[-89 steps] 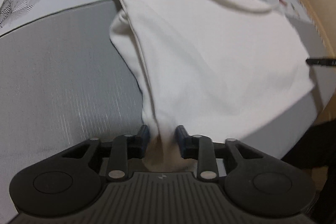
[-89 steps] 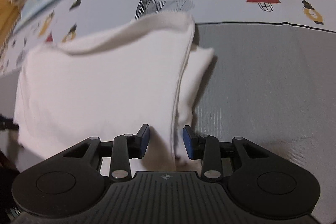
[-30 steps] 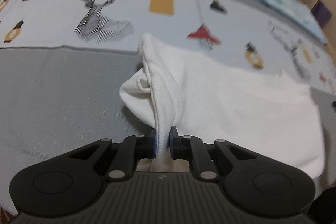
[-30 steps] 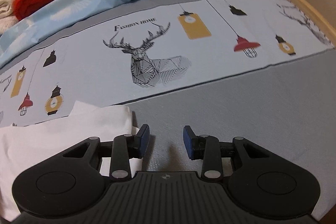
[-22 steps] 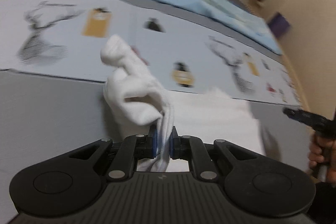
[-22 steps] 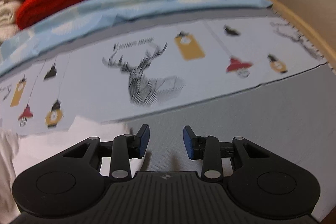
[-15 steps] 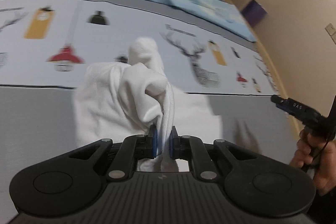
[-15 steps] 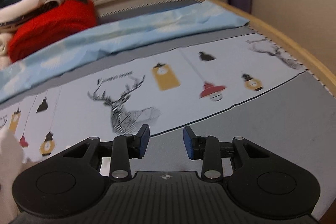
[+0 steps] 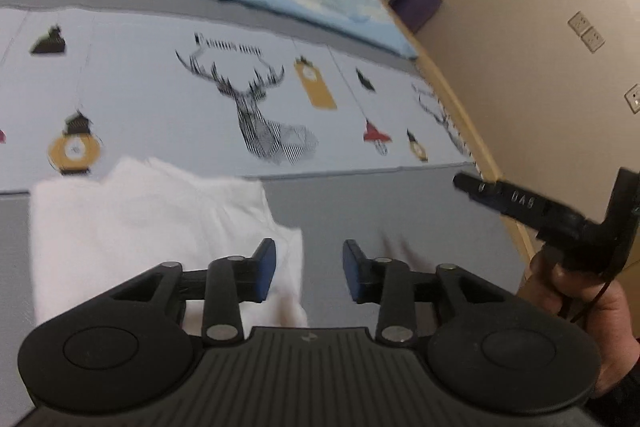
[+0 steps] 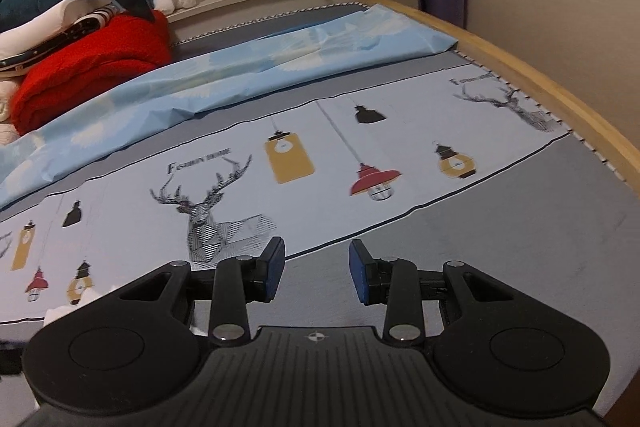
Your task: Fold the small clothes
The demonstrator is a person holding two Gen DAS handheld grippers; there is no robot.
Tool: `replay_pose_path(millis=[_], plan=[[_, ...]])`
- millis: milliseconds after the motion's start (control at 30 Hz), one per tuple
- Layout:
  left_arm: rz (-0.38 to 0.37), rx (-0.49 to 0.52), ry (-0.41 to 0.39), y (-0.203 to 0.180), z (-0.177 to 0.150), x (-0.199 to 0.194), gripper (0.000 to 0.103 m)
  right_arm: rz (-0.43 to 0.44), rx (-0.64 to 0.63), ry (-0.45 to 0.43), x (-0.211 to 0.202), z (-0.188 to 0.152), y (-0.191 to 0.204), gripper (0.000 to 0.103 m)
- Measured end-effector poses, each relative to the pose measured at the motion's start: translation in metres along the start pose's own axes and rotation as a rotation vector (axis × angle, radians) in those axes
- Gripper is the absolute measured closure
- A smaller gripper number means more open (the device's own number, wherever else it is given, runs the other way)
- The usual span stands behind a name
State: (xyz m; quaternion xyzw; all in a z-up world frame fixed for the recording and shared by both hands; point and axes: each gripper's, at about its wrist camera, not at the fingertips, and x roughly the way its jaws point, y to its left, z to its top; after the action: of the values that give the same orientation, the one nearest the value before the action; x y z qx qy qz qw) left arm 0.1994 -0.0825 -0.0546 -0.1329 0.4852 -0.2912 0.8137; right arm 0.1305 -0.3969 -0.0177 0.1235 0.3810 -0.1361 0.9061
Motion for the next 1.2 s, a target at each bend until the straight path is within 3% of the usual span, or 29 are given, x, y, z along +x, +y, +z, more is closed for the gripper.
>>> replay_pose_path(millis=[200,400,567,700,767,833,1000,1133,1200], plan=[[0.109,-0.09,-0.033,0.054,0.011,-0.038,0.064,0.111,0.011,0.072,0.01,-0.007,0.024,0.066],[0.214,-0.102,-0.011,0.092,0.003,-0.069,0.064,0.292,0.039,0.285,0.038,-0.026,0.063,0.06],[0.239,-0.04,0.041,0.089,-0.013,-0.07,0.064,0.311,-0.034,0.427,0.061,-0.05,0.106,0.055],[0.239,0.0,0.047,0.085,-0.022,-0.075,0.064,0.253,-0.113,0.412,0.067,-0.062,0.135,0.056],[0.241,0.015,0.047,0.086,-0.023,-0.079,0.064,0.229,-0.145,0.394,0.069,-0.066,0.144,0.063],[0.245,0.026,0.043,0.087,-0.024,-0.083,0.064,0.226,-0.168,0.38,0.068,-0.068,0.147,0.099],[0.264,0.034,0.035,0.093,-0.022,-0.092,0.064,0.247,-0.175,0.324,0.061,-0.063,0.147,0.101],[0.26,0.047,0.031,0.091,-0.022,-0.095,0.064,0.2,-0.073,0.232,0.053,-0.048,0.125,0.101],[0.259,0.053,0.035,0.089,-0.023,-0.095,0.064,0.161,-0.065,0.242,0.057,-0.048,0.12,0.099]])
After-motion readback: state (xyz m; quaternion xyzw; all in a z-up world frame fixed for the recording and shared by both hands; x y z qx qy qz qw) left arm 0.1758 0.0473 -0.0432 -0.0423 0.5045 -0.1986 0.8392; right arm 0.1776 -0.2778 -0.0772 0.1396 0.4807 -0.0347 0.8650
